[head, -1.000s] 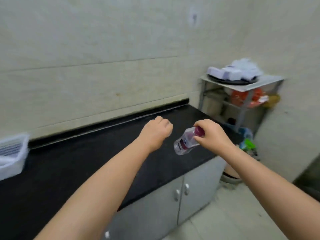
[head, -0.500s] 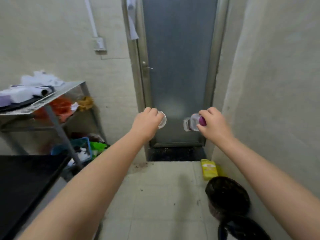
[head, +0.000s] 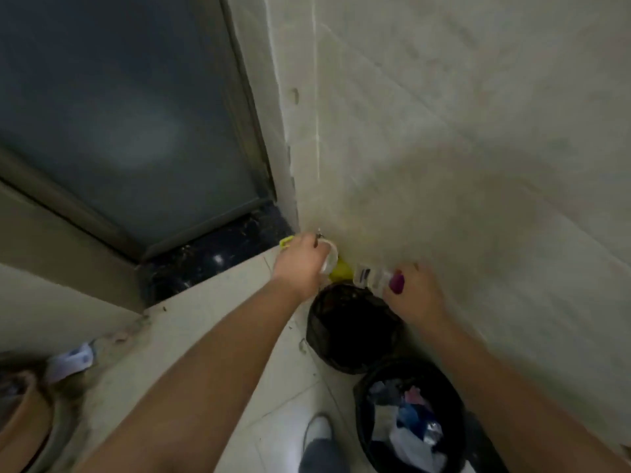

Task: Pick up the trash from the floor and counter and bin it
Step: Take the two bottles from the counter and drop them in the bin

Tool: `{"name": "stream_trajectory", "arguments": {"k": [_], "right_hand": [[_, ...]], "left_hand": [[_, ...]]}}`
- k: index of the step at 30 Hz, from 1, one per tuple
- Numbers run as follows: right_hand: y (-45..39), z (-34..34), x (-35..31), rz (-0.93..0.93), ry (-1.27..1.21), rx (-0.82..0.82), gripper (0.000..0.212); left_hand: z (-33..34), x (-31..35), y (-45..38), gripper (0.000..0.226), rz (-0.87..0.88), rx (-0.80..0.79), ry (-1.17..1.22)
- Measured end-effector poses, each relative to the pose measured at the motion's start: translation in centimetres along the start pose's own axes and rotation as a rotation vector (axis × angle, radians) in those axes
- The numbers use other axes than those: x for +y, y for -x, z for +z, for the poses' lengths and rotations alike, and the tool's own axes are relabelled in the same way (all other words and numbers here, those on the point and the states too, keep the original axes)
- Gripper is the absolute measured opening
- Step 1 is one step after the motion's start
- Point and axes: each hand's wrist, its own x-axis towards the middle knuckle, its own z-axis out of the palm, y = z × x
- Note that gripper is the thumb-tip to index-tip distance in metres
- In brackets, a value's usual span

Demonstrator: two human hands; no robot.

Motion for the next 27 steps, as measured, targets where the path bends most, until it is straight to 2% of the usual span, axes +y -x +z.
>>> {"name": "stream_trajectory", "arguments": {"k": [5,7,8,10,13,14,16,21,27], "right_hand": [[-6.5,12.9,7.4,0.256,-0.057,-0.188,0.030],[-8.5,18.8,10.1,0.309,-0.083,-0.221,0.019],[-9.4,21.6,11.6,0.328,-0.099,-0.222,0.011],[-10.7,26.9,14.4,0.378,-0.088,-0.228,0.031],[-11.6,32.5,17.2,0.386,-0.056,-0.264,0.012],[-11.7,33.8,17.8,0.361,-0.037,-0.278,0.023],[-11.4,34.8,17.9,0.310,0.002,-0.320,0.037],[-10.7,31.5,13.3,0.096,0.108,-0.343,0.042],[-7.9,22.1,1.7,-0.308,0.209,-0.351,0.045]], "left_hand": [[15.9,0.8,-6.2,0.047,-0.073,-0.224,0.154],[22.6,0.7,-7.6,0.049,-0.091,-0.292,0.197],[25.8,0.6,-8.3,0.050,-0.096,-0.316,0.214],[31.5,0.6,-9.0,0.052,-0.124,-0.351,0.259],[38.0,0.6,-9.2,0.056,-0.132,-0.402,0.317],[39.3,0.6,-9.0,0.056,-0.117,-0.416,0.327],[40.3,0.3,-8.4,0.053,-0.077,-0.428,0.299],[35.8,-2.6,-6.5,0.052,-0.017,-0.397,0.089],[21.4,-7.8,-0.5,0.050,-0.281,-0.340,0.047]]}}
